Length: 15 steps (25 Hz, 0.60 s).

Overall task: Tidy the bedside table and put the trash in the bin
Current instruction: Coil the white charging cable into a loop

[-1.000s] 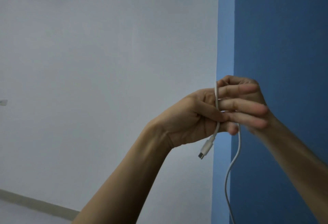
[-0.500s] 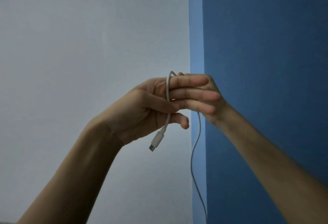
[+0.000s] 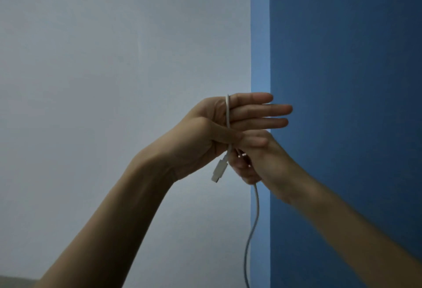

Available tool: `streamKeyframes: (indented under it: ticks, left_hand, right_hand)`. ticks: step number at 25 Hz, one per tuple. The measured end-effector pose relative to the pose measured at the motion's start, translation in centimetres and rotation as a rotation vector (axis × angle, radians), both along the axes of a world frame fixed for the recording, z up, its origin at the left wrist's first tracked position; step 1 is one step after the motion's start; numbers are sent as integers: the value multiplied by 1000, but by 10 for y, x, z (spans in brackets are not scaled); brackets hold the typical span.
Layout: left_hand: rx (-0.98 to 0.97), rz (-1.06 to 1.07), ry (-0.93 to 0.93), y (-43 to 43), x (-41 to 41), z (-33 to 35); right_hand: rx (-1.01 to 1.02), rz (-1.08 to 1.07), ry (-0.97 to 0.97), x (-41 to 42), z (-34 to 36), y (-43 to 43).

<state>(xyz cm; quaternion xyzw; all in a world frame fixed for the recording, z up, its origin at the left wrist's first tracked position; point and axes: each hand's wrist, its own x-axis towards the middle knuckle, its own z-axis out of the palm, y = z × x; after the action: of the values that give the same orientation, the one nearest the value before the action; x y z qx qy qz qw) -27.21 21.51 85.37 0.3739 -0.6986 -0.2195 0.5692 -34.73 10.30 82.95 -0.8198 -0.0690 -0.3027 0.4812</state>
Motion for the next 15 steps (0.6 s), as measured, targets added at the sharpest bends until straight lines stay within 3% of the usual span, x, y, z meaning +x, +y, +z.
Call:
streamKeyframes:
  ticks: [7, 11, 15]
  left_hand:
    - [-104, 252, 29, -1, 11, -1]
    - [-79, 210, 116, -4, 8, -1]
    - [-36, 250, -7, -4, 10, -2]
  right_hand:
    - [-157, -60, 239, -32, -17, 9]
    - [-228, -36, 378, -51, -23, 18]
    - [-404, -150, 356, -61, -23, 25]
